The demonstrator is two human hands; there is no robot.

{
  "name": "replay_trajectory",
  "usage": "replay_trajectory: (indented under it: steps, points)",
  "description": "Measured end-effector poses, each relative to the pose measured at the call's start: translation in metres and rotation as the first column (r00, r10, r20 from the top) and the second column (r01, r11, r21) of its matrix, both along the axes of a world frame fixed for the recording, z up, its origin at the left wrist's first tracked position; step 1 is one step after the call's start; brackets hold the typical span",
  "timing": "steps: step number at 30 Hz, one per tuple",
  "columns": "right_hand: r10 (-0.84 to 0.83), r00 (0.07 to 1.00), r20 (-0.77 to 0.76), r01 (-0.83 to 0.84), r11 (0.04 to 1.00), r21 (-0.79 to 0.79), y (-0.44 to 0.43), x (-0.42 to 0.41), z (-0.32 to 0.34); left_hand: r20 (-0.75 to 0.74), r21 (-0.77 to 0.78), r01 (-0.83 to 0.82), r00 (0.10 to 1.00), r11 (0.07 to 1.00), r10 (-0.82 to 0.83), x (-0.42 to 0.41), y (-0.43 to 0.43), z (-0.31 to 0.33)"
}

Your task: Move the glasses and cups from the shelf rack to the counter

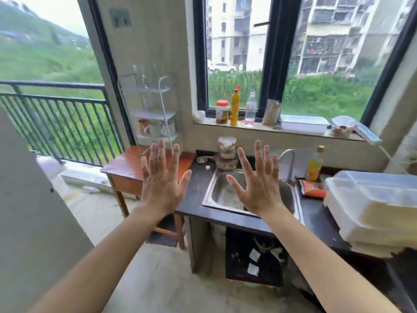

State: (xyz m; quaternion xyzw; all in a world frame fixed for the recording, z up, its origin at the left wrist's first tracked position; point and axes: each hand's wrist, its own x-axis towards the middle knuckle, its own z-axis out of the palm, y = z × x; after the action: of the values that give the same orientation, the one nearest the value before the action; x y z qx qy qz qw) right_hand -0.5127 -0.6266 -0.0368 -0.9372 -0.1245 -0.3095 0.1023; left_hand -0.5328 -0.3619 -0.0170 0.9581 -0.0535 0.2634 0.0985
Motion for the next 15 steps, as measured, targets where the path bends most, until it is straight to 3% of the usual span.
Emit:
replay_trajectory:
  steps: [8, 15]
  points:
    - [0.233, 0.971, 0.044, -0.234, 0.972, 0.009, 0.142, 0.13, 0.009, 0.057, -0.017, -0.184, 0.981, 0.983, 0.185, 0.078, 0.115, 0.003]
    - [0.322, 0.946, 0.035, -0.323, 0.946, 0.017, 0.214, 0.257, 0.003, 0.024, -0.024, -0.268, 0.963, 0.963, 0.268, 0.185, 0.182, -0.005]
